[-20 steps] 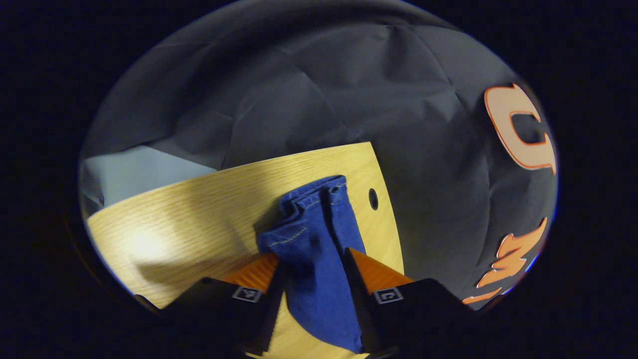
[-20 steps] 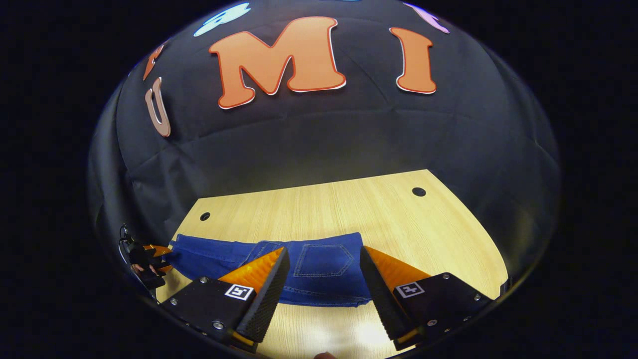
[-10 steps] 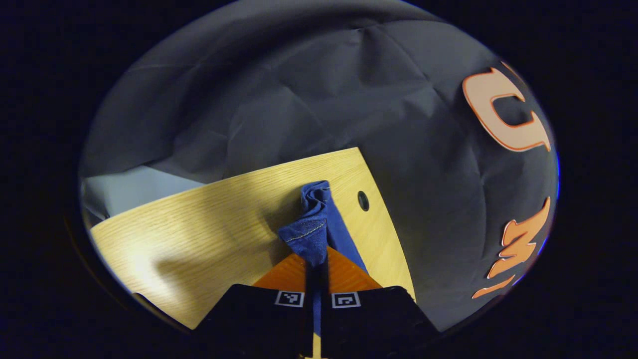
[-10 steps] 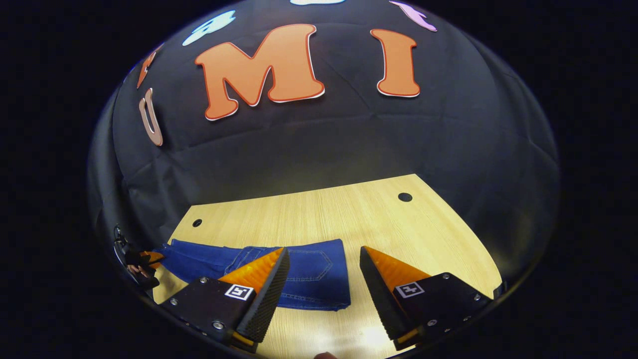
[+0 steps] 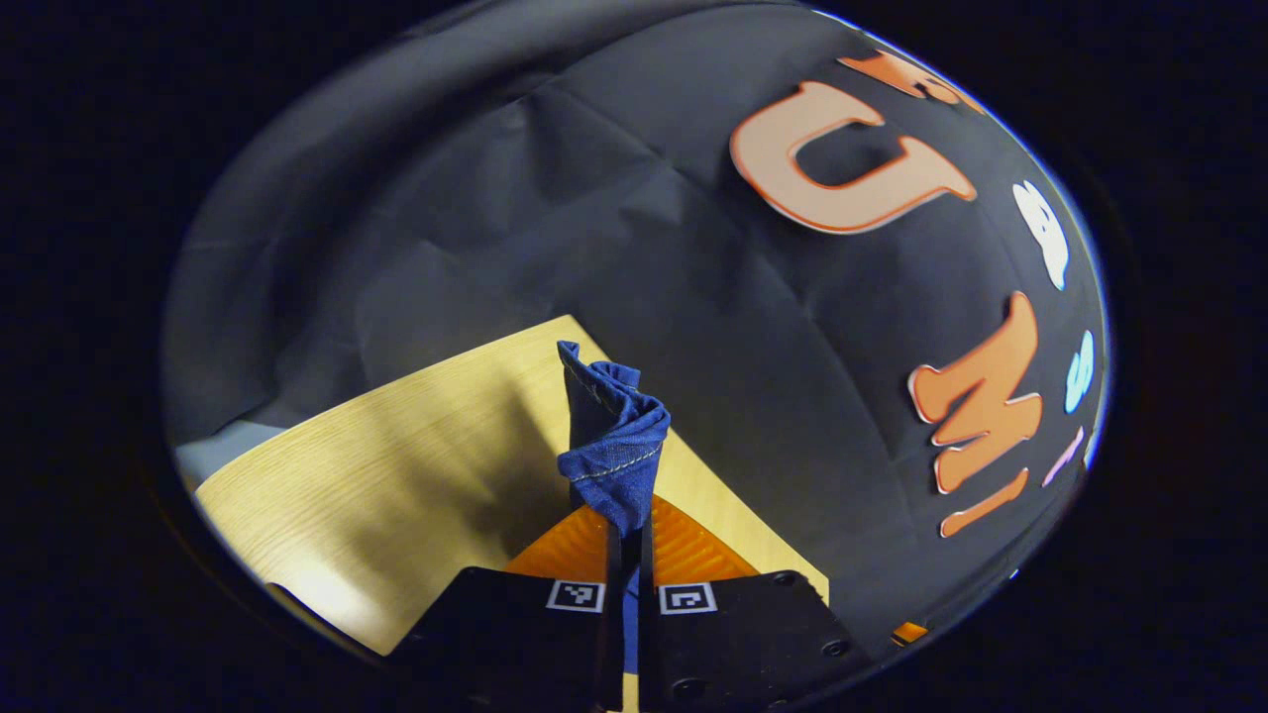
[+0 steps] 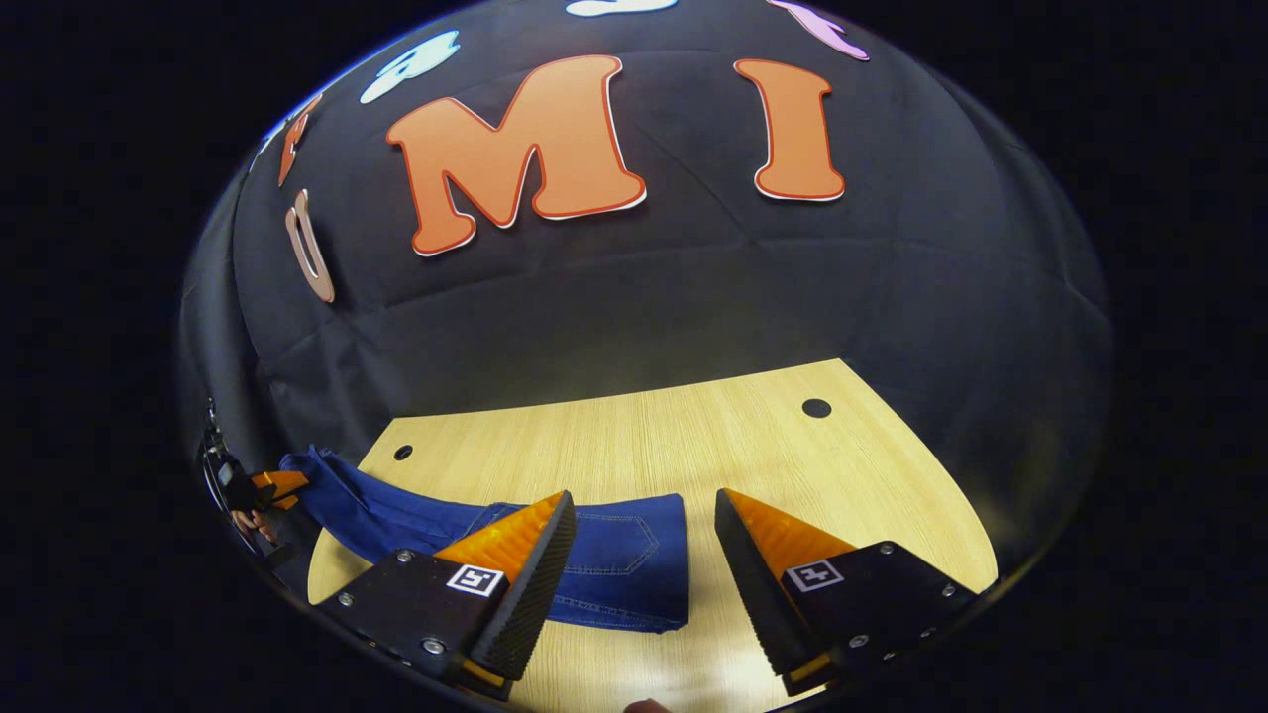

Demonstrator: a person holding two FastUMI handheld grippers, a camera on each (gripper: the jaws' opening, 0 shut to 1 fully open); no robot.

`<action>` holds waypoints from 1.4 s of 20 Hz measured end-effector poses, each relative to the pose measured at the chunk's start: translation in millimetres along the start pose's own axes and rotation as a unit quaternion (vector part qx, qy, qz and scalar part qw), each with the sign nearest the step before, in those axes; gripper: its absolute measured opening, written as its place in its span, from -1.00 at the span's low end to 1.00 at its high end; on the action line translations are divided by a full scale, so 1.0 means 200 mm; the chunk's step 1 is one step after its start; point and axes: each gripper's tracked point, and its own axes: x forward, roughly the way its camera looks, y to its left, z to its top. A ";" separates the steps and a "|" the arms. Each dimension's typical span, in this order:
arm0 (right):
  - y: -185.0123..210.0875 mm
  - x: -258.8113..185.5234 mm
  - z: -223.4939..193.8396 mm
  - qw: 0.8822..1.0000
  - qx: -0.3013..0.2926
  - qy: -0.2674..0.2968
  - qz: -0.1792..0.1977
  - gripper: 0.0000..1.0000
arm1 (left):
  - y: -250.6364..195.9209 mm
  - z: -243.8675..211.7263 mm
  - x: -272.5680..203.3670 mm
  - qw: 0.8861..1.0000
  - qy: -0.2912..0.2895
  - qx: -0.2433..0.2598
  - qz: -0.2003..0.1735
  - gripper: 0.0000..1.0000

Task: Grasp the waist and the cuffs of the jeans and fold them to make the two legs overlap; first hold the waist and fold one-third of the jeans toward the cuffs, then hold the cuffs and fold the remaining one-third in the same direction to finish folding.

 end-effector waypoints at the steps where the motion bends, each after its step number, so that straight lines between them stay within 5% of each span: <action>1: -0.01 0.00 0.01 1.000 -0.001 -0.002 0.001 0.77 | -0.07 0.00 -0.01 1.000 -0.002 0.010 -0.009 -0.88; 16: -0.19 -0.04 0.07 0.999 0.014 -0.023 0.024 0.77 | -1.21 -0.59 0.05 0.980 0.072 0.139 -0.120 -0.88; 27: -0.35 -0.08 0.10 0.999 0.028 -0.038 0.017 0.78 | -1.53 -1.27 0.16 0.941 0.172 0.268 -0.114 -0.87; 28: -0.35 -0.09 0.11 0.999 0.026 -0.041 0.016 0.80 | -1.55 -1.27 0.14 0.939 0.171 0.270 -0.123 -0.57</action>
